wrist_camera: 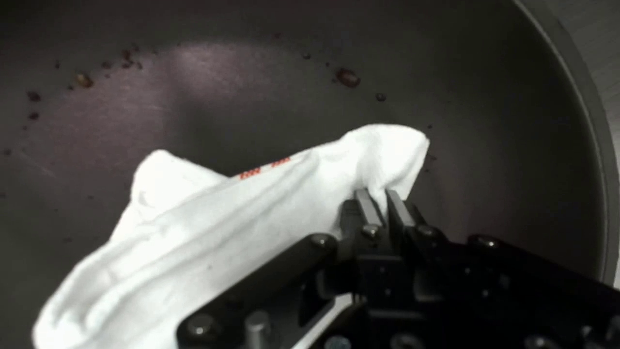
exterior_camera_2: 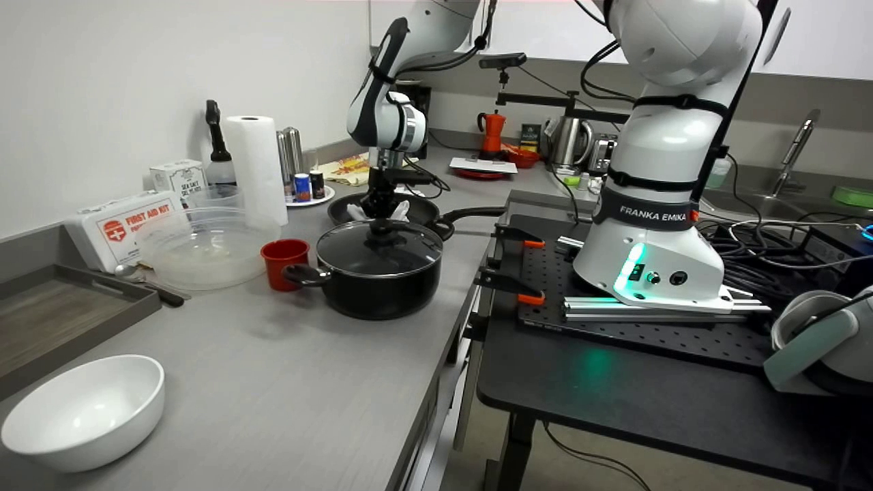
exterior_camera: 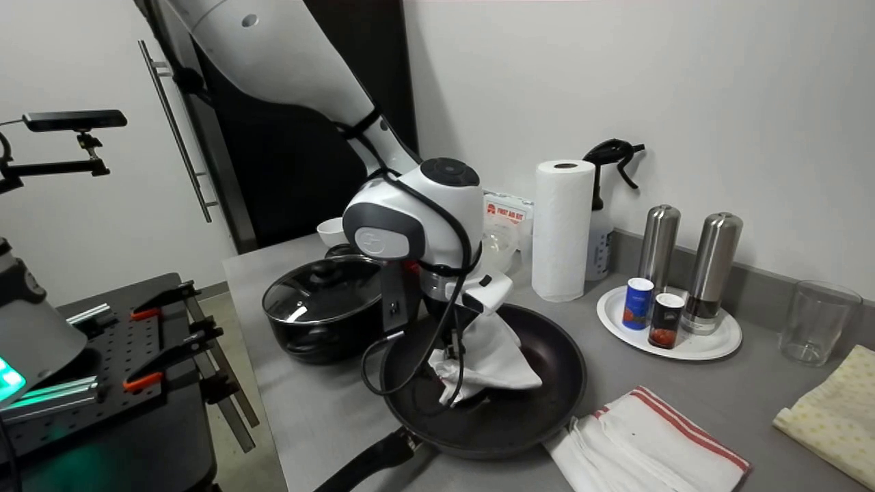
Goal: Pick up the cloth and wipe the pan
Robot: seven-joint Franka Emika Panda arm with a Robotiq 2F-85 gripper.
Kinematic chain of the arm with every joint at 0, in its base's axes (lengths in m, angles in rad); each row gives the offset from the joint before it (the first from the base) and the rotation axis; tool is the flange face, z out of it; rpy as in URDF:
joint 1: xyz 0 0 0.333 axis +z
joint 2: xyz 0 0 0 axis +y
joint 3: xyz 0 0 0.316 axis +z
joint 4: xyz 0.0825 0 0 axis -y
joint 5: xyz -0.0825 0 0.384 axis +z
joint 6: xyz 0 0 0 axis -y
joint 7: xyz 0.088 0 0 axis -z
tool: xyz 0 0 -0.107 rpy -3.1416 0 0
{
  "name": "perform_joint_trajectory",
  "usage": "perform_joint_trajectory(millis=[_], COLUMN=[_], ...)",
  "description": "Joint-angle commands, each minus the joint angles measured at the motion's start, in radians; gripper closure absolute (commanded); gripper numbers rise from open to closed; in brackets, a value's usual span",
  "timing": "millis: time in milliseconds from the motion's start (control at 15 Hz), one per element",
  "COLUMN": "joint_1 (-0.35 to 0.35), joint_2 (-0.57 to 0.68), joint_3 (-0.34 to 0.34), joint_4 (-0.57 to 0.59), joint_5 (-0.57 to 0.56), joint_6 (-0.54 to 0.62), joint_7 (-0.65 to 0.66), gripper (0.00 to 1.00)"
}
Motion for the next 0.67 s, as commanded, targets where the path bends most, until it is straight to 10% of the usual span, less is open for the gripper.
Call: perform_joint_trajectory(millis=[0,600], joint_1=[-0.045,0.051], joint_2=[0.039,0.015], joint_3=[-0.009,-0.002], joint_4=[-0.017,-0.032], joint_5=[0.013,-0.071], joint_6=[0.039,0.047], joint_7=[0.002,0.009], gripper=[0.98,0.98])
